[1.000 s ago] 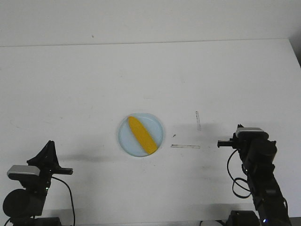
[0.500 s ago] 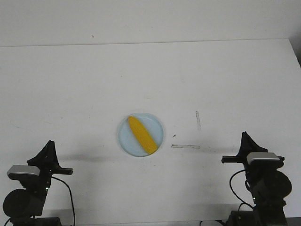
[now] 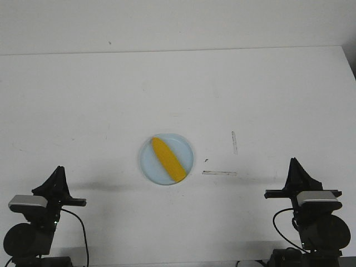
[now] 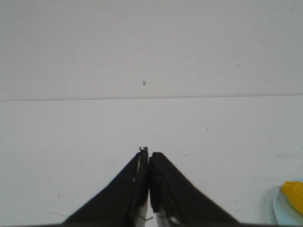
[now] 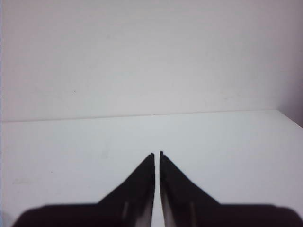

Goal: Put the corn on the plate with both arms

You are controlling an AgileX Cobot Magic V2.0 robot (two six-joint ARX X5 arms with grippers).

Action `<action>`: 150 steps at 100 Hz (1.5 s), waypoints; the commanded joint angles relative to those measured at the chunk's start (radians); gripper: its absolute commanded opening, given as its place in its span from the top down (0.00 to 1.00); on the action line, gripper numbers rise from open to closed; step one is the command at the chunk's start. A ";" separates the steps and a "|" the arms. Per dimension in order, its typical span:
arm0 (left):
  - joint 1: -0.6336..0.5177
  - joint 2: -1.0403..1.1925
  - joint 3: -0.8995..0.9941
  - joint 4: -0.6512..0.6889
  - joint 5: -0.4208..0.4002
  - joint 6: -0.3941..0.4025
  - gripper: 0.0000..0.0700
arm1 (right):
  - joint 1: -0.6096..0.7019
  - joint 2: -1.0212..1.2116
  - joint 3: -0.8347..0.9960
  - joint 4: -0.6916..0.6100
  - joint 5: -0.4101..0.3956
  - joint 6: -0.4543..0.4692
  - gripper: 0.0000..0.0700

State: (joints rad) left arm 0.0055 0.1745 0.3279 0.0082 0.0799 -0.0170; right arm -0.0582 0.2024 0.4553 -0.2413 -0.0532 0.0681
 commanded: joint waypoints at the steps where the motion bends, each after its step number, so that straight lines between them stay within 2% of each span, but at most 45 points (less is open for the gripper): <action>1: 0.002 -0.002 0.009 0.016 -0.002 0.008 0.99 | 0.001 -0.001 0.003 0.015 0.000 0.013 0.98; 58: 0.000 -0.012 0.003 0.014 -0.005 0.009 1.00 | 0.001 -0.001 0.003 0.016 0.000 0.013 0.98; 68: -0.004 -0.034 -0.031 0.053 -0.014 0.008 1.00 | 0.001 -0.001 0.003 0.016 0.000 0.013 0.98; 84: -0.015 -0.069 -0.141 0.155 -0.084 0.001 1.00 | 0.001 -0.001 0.003 0.016 0.001 0.013 0.98; 105: -0.015 -0.121 -0.211 0.112 -0.103 0.001 1.00 | 0.001 -0.001 0.003 0.016 0.000 0.013 0.98; 136: -0.015 -0.171 -0.314 0.145 -0.103 0.001 1.00 | 0.001 -0.001 0.003 0.016 0.000 0.013 0.98; 150: -0.015 -0.171 -0.315 0.105 -0.101 0.001 1.00 | 0.001 -0.001 0.003 0.016 0.000 0.013 0.98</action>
State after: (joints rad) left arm -0.0090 0.0044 0.0345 0.1036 -0.0208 -0.0174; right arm -0.0582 0.2024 0.4553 -0.2405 -0.0532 0.0685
